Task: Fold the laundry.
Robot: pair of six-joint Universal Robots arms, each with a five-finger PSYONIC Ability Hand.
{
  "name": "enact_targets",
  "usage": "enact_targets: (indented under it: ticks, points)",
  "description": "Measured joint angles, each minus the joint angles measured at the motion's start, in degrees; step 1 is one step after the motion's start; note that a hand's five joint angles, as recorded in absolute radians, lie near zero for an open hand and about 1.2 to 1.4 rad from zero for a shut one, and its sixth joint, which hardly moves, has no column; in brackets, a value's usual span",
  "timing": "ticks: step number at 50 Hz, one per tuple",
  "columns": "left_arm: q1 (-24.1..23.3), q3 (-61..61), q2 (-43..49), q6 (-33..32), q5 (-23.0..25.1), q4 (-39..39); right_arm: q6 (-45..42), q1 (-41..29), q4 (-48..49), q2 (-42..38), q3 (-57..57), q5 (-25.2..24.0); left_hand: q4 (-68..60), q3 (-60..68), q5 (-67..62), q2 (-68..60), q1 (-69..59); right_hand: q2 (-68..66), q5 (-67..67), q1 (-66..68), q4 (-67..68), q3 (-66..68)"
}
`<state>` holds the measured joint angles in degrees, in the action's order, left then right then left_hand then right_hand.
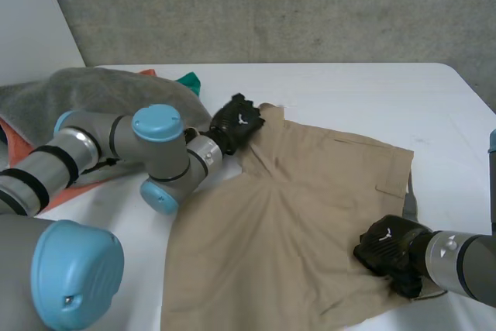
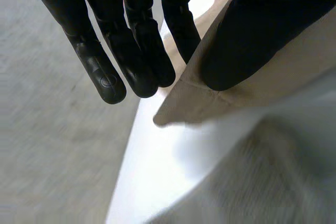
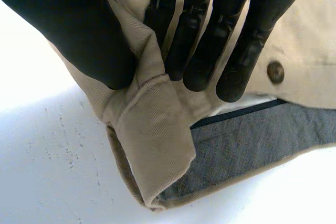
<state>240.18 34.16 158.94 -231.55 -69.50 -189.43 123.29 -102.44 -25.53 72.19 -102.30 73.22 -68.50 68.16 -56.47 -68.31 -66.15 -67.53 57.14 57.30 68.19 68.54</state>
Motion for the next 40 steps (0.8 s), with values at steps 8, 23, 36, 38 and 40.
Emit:
enact_targets:
  ticks: [8, 23, 36, 38, 40]
  points:
    - [-0.24, 13.46, -9.72, -5.92, -12.96, -2.01, 0.35, -0.13, 0.56, -0.13, 0.04, -0.01, 0.0, 0.01, 0.0, -0.1, 0.0, 0.0, 0.0, 0.0, 0.0, 0.0]
    - [-4.49, 23.21, -16.07, 1.38, -32.84, 1.89, 4.88, -0.13, 1.73, -0.2, 0.73, -0.21, -0.22, 0.12, 0.0, -0.18, 0.0, 0.0, 0.0, 0.0, 0.0, 0.0]
    - [-6.24, 22.97, -18.28, 9.79, -33.44, 4.69, 5.15, -0.01, 3.18, -0.15, 0.92, -0.2, 56.65, -55.82, 53.66, 56.29, 55.34, 0.0, 0.0, 0.0, 0.0, 0.0]
    - [-6.26, 24.03, -20.18, 10.38, -33.39, 4.48, 6.1, 0.1, 4.1, -0.13, 1.35, -0.2, 56.87, -56.06, 53.72, 56.57, 55.34, 0.0, 0.0, 0.0, 0.0, 0.0]
    - [-6.21, 25.25, -21.94, 10.9, -33.42, 4.47, 7.01, 0.17, 4.56, -0.14, 1.72, -0.22, 56.87, -56.06, 53.73, 56.57, 55.34, 0.0, 0.0, 0.0, 0.0, 0.0]
